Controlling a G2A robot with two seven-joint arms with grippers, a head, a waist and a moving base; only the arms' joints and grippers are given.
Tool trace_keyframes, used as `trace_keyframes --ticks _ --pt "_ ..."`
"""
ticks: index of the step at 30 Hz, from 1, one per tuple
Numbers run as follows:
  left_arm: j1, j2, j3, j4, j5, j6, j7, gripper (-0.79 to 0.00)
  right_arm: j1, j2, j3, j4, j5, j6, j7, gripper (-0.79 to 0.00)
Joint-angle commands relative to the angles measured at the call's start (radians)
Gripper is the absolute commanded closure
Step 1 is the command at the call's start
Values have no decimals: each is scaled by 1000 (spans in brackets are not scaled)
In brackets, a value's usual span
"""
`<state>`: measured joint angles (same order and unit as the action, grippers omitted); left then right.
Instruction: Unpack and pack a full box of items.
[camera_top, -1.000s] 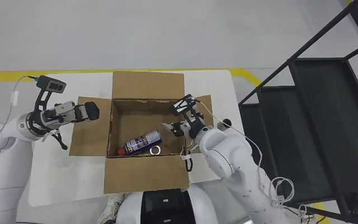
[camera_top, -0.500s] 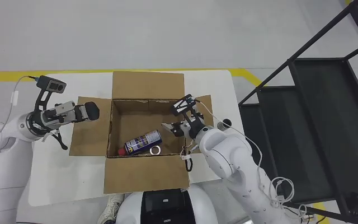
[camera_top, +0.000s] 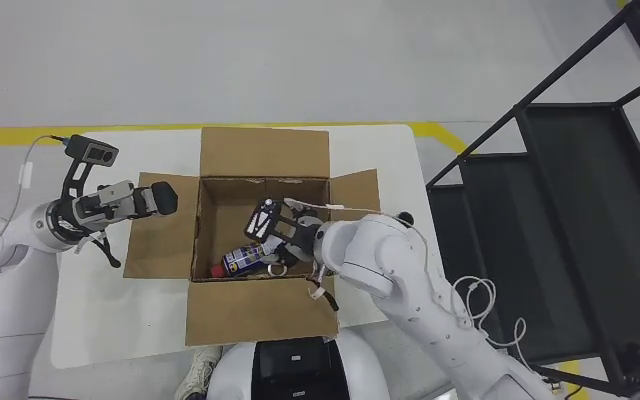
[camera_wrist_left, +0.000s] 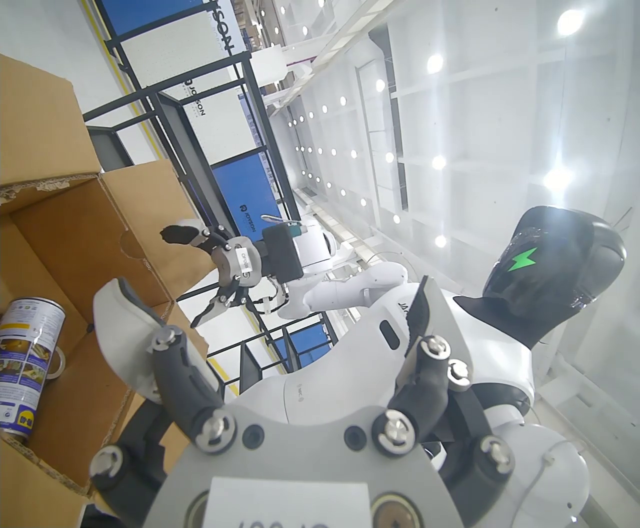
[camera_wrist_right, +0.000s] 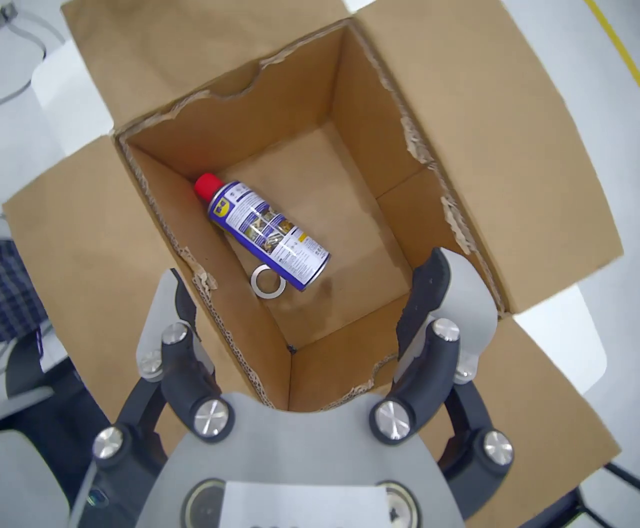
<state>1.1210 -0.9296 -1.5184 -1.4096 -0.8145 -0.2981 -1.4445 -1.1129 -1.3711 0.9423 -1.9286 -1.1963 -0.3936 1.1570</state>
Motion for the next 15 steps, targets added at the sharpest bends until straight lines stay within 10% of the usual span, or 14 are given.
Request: trace_keyframes --ticks 1,15 --pt "0 0 0 0 0 0 0 -785 66 -4 -19 57 71 -71 42 -785" --pt "0 0 0 0 0 0 0 -785 539 4 -409 565 195 -252 18 -785"
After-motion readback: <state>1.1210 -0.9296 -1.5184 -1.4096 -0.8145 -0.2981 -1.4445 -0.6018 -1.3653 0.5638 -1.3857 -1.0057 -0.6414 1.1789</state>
